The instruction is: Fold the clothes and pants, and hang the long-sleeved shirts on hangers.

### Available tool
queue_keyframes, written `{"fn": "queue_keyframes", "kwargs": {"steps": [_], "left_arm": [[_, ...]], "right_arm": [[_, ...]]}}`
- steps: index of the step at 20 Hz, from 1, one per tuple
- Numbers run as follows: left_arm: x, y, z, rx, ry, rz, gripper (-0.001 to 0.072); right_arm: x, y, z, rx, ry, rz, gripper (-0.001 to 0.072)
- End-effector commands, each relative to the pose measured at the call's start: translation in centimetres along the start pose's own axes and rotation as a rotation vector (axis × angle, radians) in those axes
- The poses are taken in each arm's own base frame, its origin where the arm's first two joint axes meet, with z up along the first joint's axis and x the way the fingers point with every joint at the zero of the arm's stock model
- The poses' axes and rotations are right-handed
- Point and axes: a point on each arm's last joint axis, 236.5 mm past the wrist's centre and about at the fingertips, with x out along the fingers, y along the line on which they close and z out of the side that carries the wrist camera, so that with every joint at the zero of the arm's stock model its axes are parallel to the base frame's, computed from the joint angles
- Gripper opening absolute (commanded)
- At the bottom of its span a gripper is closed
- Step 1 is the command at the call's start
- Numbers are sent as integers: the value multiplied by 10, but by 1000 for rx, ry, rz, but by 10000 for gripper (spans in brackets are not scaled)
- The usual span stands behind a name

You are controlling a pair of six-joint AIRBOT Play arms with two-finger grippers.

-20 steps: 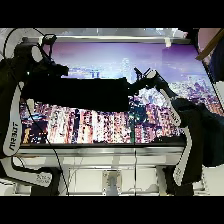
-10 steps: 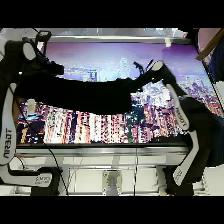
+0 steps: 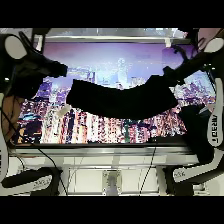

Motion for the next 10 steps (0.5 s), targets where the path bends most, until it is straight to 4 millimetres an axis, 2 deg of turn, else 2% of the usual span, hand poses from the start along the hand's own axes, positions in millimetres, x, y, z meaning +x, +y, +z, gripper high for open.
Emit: {"fn": "queue_keyframes", "kwargs": {"steps": [1,3,7,10], "left_arm": [[27,-45,-1,70,42,-72,12],[69,-75,-4,121,90,-107,13],[168,-186,-30,179,179,-300,12],[227,-244,-42,232,139,-336,12]], "right_arm": [[-22,-26,-7,63,-27,-54,6],[-21,-25,2,59,-62,-52,7],[-14,4,26,15,-144,12,6],[1,28,42,-45,-191,6,6]]}}
